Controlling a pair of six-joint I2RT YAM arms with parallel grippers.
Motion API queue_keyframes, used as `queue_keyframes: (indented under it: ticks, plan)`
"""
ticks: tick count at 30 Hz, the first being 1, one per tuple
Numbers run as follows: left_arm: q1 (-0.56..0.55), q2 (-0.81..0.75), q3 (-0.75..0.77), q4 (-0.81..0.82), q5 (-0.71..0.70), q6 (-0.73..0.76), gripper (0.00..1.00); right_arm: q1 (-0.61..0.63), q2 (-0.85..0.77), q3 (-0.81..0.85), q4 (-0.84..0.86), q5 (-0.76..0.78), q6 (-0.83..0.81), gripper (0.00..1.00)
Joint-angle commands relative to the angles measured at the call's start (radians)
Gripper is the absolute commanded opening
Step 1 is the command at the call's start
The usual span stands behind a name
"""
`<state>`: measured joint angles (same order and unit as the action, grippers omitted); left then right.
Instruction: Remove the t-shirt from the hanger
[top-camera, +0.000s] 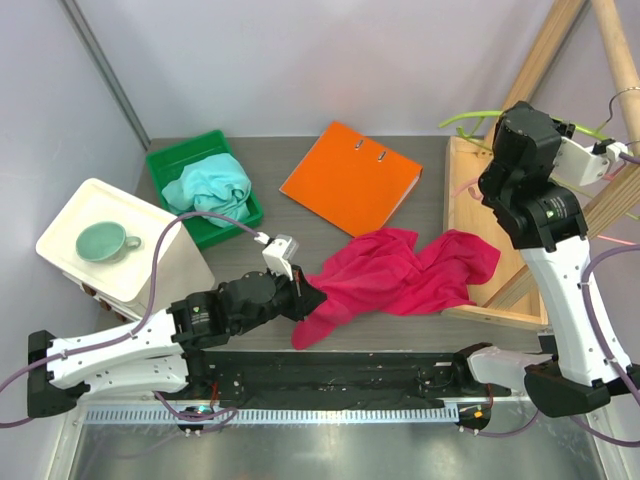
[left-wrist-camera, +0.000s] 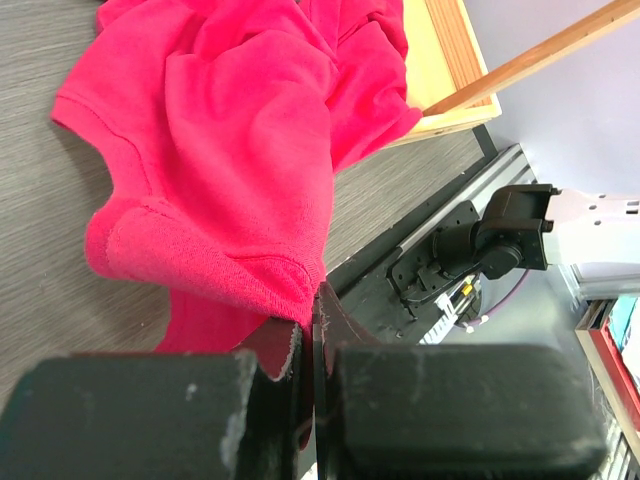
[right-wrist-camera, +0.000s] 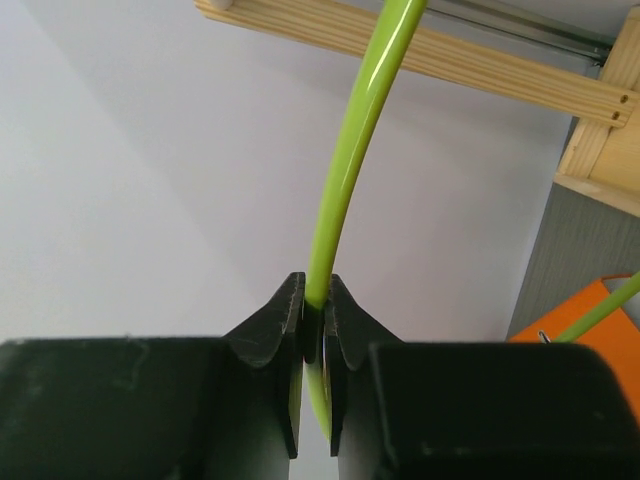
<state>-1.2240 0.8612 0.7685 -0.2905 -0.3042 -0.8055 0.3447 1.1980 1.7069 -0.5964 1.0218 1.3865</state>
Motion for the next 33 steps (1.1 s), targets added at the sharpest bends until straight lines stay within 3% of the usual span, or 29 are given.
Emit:
queue_keyframes:
  ticks: [1,6,13,17,23,33]
  plan:
    - [-0.006,-0.014,0.003,0.016,-0.026,-0.006,0.00,-0.004,-0.050,-0.027,0.029,0.008,0.039,0.20]
    - [-0.008,-0.001,0.011,0.025,-0.023,-0.004,0.00,-0.004,-0.069,-0.059,0.021,0.012,0.036,0.32]
    - [-0.014,0.012,0.015,0.030,-0.027,-0.004,0.00,-0.004,-0.075,-0.049,-0.009,-0.049,-0.021,0.60]
    - [-0.015,0.013,0.011,0.034,-0.026,-0.004,0.00,-0.004,-0.038,0.071,-0.161,-0.107,-0.056,0.77]
    - [-0.015,0.021,-0.011,0.076,-0.023,0.000,0.00,-0.004,-0.055,0.097,-0.310,-0.155,-0.145,0.95]
    - [-0.015,0.067,0.003,0.120,0.007,0.012,0.00,-0.004,-0.136,0.071,-0.359,-0.397,-0.288,0.97]
